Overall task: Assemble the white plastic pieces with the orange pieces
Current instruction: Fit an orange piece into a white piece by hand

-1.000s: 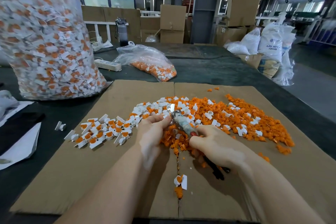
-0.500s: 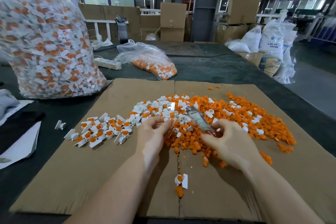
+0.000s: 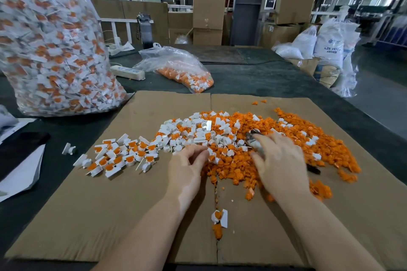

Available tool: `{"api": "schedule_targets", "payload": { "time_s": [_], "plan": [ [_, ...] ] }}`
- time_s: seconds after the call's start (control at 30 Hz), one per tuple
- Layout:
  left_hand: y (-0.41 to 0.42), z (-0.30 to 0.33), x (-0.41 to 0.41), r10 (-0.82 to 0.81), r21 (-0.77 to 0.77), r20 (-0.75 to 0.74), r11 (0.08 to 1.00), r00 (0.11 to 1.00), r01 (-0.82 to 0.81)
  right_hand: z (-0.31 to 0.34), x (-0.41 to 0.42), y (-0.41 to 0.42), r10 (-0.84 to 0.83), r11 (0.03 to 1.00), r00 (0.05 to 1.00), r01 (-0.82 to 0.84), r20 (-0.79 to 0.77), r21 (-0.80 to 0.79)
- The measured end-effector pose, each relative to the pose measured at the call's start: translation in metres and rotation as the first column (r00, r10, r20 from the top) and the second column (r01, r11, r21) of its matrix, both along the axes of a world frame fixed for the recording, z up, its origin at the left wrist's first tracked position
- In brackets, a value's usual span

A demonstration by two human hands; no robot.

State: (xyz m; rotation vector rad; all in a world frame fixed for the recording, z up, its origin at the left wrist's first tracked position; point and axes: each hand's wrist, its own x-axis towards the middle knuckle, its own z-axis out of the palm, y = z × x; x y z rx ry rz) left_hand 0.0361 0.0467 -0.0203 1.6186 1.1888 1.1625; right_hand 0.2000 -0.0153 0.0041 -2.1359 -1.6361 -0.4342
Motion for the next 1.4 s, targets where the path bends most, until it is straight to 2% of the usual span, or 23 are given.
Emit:
{"api": "schedule_targets", "payload": {
  "time_s": [0.07,0.1,0.2,0.27,0.33,0.4,0.53,0.87,0.97,1.07,1.13,1.23,1.4],
  "plan": [
    [-0.001,0.001,-0.001,-0.014,0.015,-0.007,1.0,1.0,0.014,-0.004,-0.023,0.003,0.273,0.954,0.959,-0.259,-0.079,0.147],
    [-0.002,0.002,-0.002,-0.02,0.021,-0.002,1.0,1.0,0.02,-0.007,-0.033,0.004,0.354,0.922,0.931,-0.332,-0.084,0.201],
    [-0.006,0.004,-0.006,-0.083,-0.02,0.091,0.996,0.992,0.085,-0.014,-0.048,0.005,0.439,0.874,0.893,-0.399,-0.1,0.278],
    [-0.008,0.005,-0.008,-0.146,-0.065,0.133,0.986,0.98,0.155,-0.017,-0.049,0.004,0.437,0.868,0.887,-0.374,-0.148,0.326],
    [-0.009,0.004,-0.008,-0.186,0.002,0.026,0.983,0.982,0.186,-0.019,-0.049,0.003,0.437,0.863,0.882,-0.356,-0.175,0.359],
    [-0.01,0.004,-0.007,-0.177,0.074,-0.075,0.98,0.981,0.183,-0.021,-0.049,0.002,0.443,0.854,0.881,-0.357,-0.167,0.379],
    [-0.011,0.003,-0.005,-0.147,0.129,-0.152,0.978,0.977,0.167,-0.024,-0.046,-0.001,0.424,0.852,0.893,-0.337,-0.15,0.399],
    [-0.014,0.001,-0.001,-0.118,0.216,-0.224,0.962,0.967,0.167,-0.024,-0.047,-0.001,0.39,0.846,0.919,-0.333,-0.058,0.417],
    [-0.013,0.0,-0.003,-0.08,0.238,-0.211,0.962,0.974,0.131,-0.024,-0.046,-0.001,0.368,0.841,0.928,-0.303,-0.064,0.449],
    [-0.005,-0.001,-0.015,0.052,0.229,-0.254,0.973,0.966,0.007,-0.026,-0.044,0.0,0.361,0.845,0.924,-0.265,-0.129,0.465],
    [0.004,-0.002,-0.029,0.156,0.231,-0.31,0.969,0.938,-0.085,-0.027,-0.044,0.002,0.363,0.844,0.921,-0.261,-0.14,0.469],
    [0.016,-0.004,-0.05,0.289,0.285,-0.46,0.944,0.84,-0.169,-0.026,-0.047,0.004,0.378,0.831,0.918,-0.279,-0.12,0.481],
    [0.033,-0.006,-0.072,0.379,0.304,-0.587,0.922,0.715,-0.24,-0.027,-0.046,0.002,0.389,0.822,0.913,-0.286,-0.12,0.492]
  ]
}}
